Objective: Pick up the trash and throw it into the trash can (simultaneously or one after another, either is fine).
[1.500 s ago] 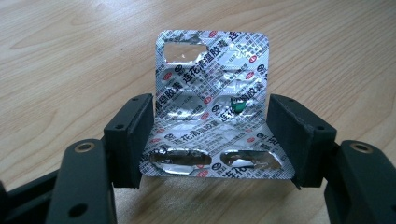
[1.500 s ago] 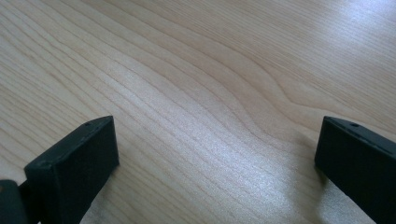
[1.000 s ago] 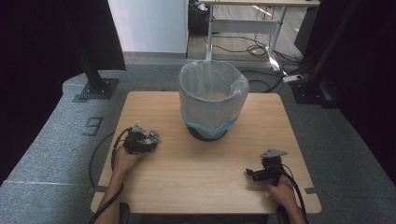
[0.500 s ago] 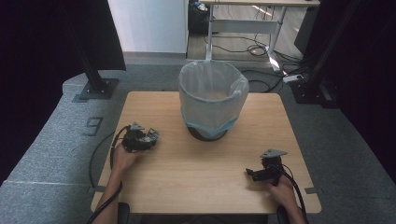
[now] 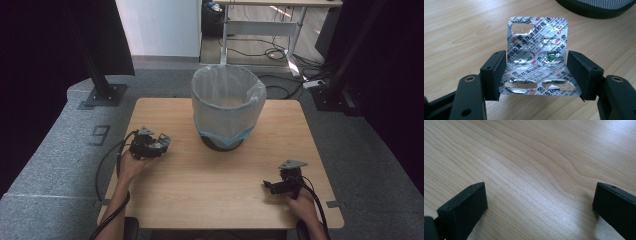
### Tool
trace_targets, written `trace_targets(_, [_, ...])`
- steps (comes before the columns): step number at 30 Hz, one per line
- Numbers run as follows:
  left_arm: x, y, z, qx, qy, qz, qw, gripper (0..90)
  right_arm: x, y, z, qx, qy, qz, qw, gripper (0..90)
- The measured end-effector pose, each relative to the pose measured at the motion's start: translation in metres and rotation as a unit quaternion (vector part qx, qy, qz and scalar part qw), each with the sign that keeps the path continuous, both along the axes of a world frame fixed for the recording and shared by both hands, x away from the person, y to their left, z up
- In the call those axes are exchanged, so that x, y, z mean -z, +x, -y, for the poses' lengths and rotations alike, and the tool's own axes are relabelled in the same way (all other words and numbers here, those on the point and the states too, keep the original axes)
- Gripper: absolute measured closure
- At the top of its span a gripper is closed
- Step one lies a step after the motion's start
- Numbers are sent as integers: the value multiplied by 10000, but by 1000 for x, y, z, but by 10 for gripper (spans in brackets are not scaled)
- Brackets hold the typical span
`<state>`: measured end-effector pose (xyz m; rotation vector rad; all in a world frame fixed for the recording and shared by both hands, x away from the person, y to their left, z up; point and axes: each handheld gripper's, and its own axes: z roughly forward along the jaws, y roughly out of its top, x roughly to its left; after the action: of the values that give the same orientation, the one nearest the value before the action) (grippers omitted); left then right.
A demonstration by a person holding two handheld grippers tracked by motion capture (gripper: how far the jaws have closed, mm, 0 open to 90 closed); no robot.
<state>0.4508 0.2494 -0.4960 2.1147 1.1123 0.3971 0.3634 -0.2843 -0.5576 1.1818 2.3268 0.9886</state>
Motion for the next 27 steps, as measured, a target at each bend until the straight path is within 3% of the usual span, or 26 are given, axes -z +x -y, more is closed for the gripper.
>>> trace_targets(27, [-49,4,7,119,-63,101,9999,341,0,0,0,0,-6,-4,10000,0])
